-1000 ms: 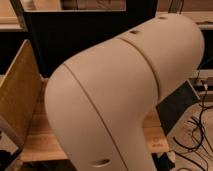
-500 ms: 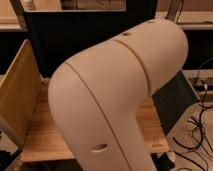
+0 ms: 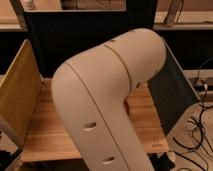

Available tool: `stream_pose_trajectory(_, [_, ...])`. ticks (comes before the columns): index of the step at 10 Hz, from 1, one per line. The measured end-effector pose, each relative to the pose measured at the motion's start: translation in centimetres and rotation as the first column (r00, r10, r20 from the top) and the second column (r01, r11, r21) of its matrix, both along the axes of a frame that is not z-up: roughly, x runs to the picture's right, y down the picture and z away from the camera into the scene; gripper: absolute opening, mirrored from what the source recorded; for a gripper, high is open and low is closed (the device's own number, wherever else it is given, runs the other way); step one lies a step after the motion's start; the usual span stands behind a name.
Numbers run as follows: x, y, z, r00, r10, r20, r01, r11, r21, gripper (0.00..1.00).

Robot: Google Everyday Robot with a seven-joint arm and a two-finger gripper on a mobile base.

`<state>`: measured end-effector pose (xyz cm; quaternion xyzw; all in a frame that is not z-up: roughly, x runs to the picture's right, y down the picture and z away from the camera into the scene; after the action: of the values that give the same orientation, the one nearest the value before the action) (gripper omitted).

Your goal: Place the eraser on the white sponge

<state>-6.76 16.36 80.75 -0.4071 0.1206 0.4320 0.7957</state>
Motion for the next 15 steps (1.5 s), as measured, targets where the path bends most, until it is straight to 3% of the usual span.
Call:
stream_pose_trajectory(1, [-0.2,0.2,0.3,1.000,0.002,0.008,-0.002,1.0000,-0.006,0.04])
stream_pose_trajectory(3, [-0.7,0.3,1.2,1.000,0.012,0.025,-0.012,0.9999,-0.010,0.27])
stream_pose_trajectory(7, [1.1,-2.0,1.7,0.998,0.057,0.002,-0.057,0.9973,0.046,0.66])
stream_pose_trajectory(8, [1.5,-2.3,1.6,0.998,0.064,-0.003,-0.064,0.9966,0.052,0.71])
stream_pose_trajectory(15, [1.0,-2.1,0.7,0.996,0.086,0.029,-0.088,0.9948,0.051,0.73])
